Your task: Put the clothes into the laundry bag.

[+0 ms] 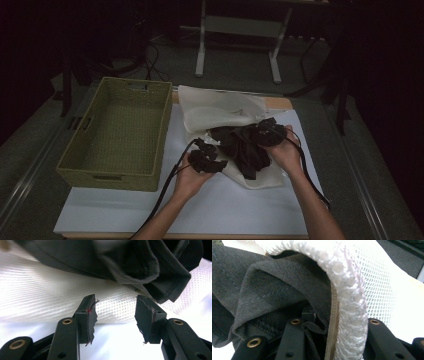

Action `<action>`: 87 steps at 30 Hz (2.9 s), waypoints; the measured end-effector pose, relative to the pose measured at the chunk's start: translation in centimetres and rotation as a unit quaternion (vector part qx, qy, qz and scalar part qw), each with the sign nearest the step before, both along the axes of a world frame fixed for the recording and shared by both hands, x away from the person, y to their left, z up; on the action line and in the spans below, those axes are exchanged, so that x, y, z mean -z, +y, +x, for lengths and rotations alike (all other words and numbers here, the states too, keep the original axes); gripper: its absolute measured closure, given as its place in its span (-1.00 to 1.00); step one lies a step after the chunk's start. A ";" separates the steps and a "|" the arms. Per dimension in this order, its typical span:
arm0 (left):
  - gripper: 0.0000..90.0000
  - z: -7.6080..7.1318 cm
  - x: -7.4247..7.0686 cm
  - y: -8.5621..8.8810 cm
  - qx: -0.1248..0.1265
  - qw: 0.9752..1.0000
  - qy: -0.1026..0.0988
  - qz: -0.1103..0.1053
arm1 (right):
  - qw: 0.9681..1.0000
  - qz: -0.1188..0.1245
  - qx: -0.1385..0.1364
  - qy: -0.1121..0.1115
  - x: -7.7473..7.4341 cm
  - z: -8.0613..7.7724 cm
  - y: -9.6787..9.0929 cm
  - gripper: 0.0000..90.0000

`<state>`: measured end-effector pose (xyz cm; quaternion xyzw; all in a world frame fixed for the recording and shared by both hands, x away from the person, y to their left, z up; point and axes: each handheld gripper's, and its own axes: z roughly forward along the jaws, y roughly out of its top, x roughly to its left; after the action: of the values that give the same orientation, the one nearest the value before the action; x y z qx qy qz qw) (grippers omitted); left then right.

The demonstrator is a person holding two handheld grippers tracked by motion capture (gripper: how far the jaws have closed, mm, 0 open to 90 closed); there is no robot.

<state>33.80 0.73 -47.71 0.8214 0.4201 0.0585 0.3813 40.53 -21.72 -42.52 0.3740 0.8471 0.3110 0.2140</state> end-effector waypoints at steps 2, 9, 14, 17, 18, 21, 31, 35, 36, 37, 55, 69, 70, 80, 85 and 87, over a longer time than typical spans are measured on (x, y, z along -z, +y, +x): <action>0.13 0.0 0.3 -0.6 0.007 1.000 0.006 0.004 | 1.000 0.000 -0.001 0.001 0.0 0.0 0.0 0.49; 0.13 0.4 1.1 -1.9 0.013 1.000 0.011 0.022 | 1.000 0.004 -0.001 0.003 0.0 0.1 0.0 0.49; 0.14 0.7 1.8 -2.7 0.009 0.999 0.013 0.030 | 1.000 0.002 -0.003 0.003 0.1 0.0 0.1 0.49; 0.14 0.7 2.0 -3.1 0.010 1.000 0.002 0.029 | 1.000 0.004 -0.003 0.004 0.0 0.0 0.0 0.49; 0.14 0.6 1.9 -3.2 0.012 1.000 -0.001 0.029 | 1.000 0.005 -0.002 0.005 0.0 0.0 0.0 0.49; 0.12 0.6 2.0 -3.9 0.018 0.999 -0.003 0.029 | 1.000 0.009 -0.001 0.007 0.0 0.1 0.0 0.49; -0.09 0.9 2.4 -6.8 0.008 0.999 -0.020 0.029 | 1.000 0.018 0.004 0.010 0.1 0.1 0.0 0.48; -0.19 0.8 2.9 -8.1 0.005 0.996 -0.035 0.079 | 1.000 0.021 0.004 0.010 0.1 0.1 -0.1 0.48; -0.20 0.8 3.1 -8.3 0.000 0.994 -0.041 0.099 | 1.000 0.020 0.003 0.010 0.1 0.1 -0.1 0.48; -0.21 0.8 3.5 -8.4 -0.011 0.991 -0.049 0.122 | 1.000 0.020 0.003 0.011 0.1 0.1 -0.1 0.48; 0.87 -0.5 2.9 -3.1 -0.037 0.991 -0.027 0.123 | 1.000 0.026 0.006 0.012 0.2 0.1 -1.0 0.48; 0.56 -1.8 3.0 -1.5 -0.036 0.995 0.004 0.088 | 1.000 0.024 0.005 0.016 0.3 0.2 -0.9 0.48; 0.45 -1.6 3.0 -1.7 -0.040 0.995 0.003 0.091 | 1.000 0.023 0.004 0.016 0.3 0.1 -0.7 0.48; -0.09 1.3 3.1 -4.0 -0.081 0.990 -0.019 0.112 | 1.000 0.023 0.002 0.017 0.3 0.2 -0.5 0.48; -0.06 2.4 4.1 -4.6 -0.093 0.988 -0.013 0.126 | 1.000 0.023 0.002 0.018 0.4 0.2 -0.6 0.48; 0.21 2.3 4.1 -4.4 -0.097 0.985 -0.023 0.141 | 1.000 0.024 0.001 0.019 0.4 0.2 -0.7 0.48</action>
<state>36.09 -3.64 -51.81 0.8207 0.4764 0.1725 0.2642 40.71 -22.40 -42.88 0.3855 0.8429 0.3243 0.1892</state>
